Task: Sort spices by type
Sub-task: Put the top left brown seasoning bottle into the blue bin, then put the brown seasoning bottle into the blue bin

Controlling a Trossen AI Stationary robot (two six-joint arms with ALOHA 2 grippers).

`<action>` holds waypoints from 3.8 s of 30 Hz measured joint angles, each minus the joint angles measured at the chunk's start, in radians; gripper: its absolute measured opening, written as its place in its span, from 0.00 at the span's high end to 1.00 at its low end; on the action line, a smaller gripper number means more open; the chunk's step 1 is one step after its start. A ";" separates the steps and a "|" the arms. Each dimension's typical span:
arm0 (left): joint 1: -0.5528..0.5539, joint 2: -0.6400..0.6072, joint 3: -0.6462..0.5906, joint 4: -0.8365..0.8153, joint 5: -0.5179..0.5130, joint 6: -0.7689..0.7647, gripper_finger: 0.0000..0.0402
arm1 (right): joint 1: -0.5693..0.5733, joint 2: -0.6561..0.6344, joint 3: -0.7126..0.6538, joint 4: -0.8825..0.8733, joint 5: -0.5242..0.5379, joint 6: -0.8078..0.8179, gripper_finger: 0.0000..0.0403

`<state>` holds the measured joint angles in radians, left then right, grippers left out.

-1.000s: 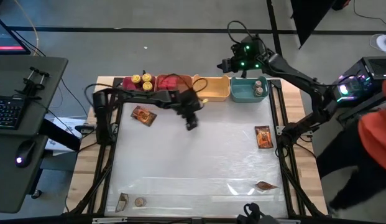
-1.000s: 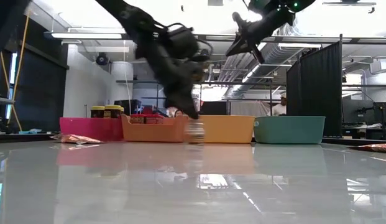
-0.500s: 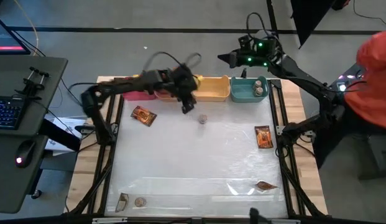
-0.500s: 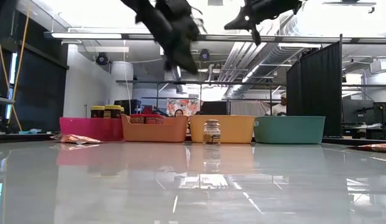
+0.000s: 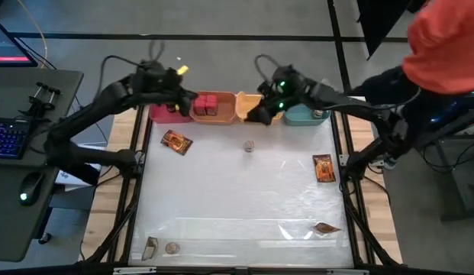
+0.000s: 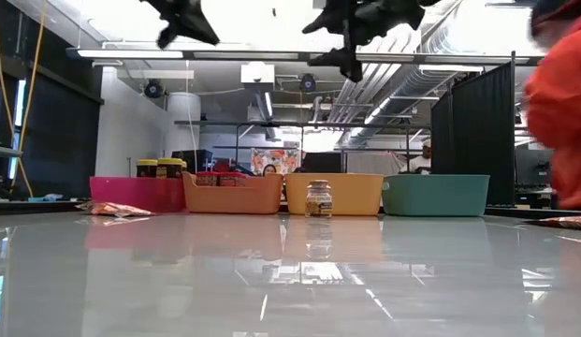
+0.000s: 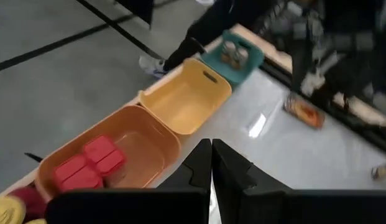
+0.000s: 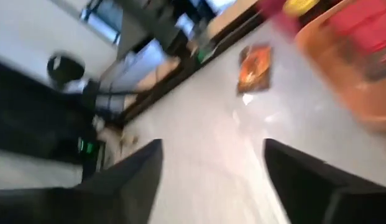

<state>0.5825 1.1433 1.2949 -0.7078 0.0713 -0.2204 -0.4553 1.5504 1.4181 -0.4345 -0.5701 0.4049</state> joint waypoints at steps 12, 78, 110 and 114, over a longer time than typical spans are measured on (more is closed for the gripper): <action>0.035 -0.107 -0.087 -0.006 -0.005 -0.057 1.00 | 0.229 0.174 0.000 -0.268 0.362 -0.610 0.05; 0.033 -0.103 -0.085 -0.023 0.008 -0.012 1.00 | -0.477 0.019 -0.288 -0.325 0.806 0.197 0.58; 0.033 -0.103 -0.085 -0.028 0.008 -0.012 1.00 | -0.527 0.164 -0.250 -0.252 0.822 0.110 0.41; 0.033 -0.103 -0.085 -0.028 0.007 -0.008 1.00 | -0.527 0.149 -0.171 -0.307 0.853 0.041 0.41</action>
<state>0.6159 1.0405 1.2098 -0.7357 0.0784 -0.2288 -0.9825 1.6992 1.2471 -0.7415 0.2833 0.4454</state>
